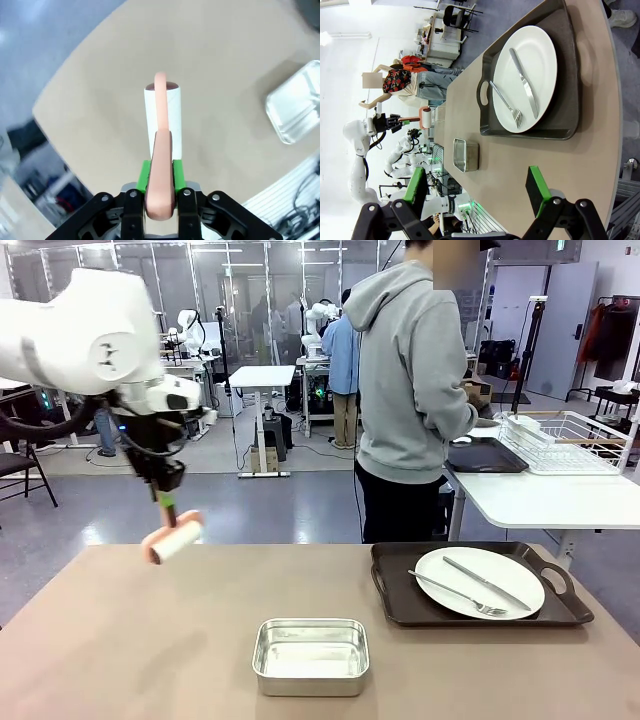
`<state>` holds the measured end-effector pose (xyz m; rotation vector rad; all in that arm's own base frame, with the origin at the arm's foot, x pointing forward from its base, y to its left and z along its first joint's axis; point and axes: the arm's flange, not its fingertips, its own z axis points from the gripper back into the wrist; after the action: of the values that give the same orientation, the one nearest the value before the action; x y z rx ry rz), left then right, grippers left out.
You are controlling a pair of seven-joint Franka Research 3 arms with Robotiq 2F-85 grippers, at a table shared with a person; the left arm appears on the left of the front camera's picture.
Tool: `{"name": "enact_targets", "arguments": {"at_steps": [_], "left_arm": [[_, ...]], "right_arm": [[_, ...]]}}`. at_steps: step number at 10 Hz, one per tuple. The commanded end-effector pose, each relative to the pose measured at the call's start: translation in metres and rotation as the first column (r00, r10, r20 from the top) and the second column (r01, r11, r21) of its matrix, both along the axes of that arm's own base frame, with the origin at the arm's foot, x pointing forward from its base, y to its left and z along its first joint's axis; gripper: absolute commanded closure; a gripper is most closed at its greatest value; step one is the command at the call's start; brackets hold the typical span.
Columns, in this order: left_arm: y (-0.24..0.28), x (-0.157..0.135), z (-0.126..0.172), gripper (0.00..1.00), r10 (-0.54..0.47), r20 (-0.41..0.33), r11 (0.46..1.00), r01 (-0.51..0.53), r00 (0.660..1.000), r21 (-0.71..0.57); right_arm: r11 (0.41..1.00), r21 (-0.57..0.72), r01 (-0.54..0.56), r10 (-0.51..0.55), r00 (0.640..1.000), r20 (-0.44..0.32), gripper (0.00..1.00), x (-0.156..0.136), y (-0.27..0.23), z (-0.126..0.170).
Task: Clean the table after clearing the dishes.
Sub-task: Place the Lint Roller back on top of the Airtight Container.
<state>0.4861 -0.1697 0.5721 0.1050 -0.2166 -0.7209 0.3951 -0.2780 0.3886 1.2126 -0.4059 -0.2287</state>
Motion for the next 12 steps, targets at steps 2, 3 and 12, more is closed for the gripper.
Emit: {"name": "enact_targets", "arguments": {"at_steps": [2, 3, 12], "left_arm": [[-0.064, -0.032, 0.029, 0.79, -0.364, 0.064, 0.93, 0.366, 0.929, -0.024], [-0.087, -0.045, 0.033, 0.79, -0.459, 0.064, 0.887, 0.461, 0.886, -0.021], [-0.197, -0.103, -0.001, 0.79, -0.743, -0.012, 0.67, 0.743, 0.67, 0.012]], "right_arm": [[1.0, 0.0, 0.0, 0.0, 1.0, 0.001, 0.0, -0.001, 0.001, 0.003], [1.0, 0.0, 0.0, 0.0, 1.0, 0.001, 0.0, -0.001, 0.001, 0.003], [1.0, 0.0, 0.0, 0.0, 1.0, 0.001, 0.0, -0.001, 0.001, 0.003]]}}
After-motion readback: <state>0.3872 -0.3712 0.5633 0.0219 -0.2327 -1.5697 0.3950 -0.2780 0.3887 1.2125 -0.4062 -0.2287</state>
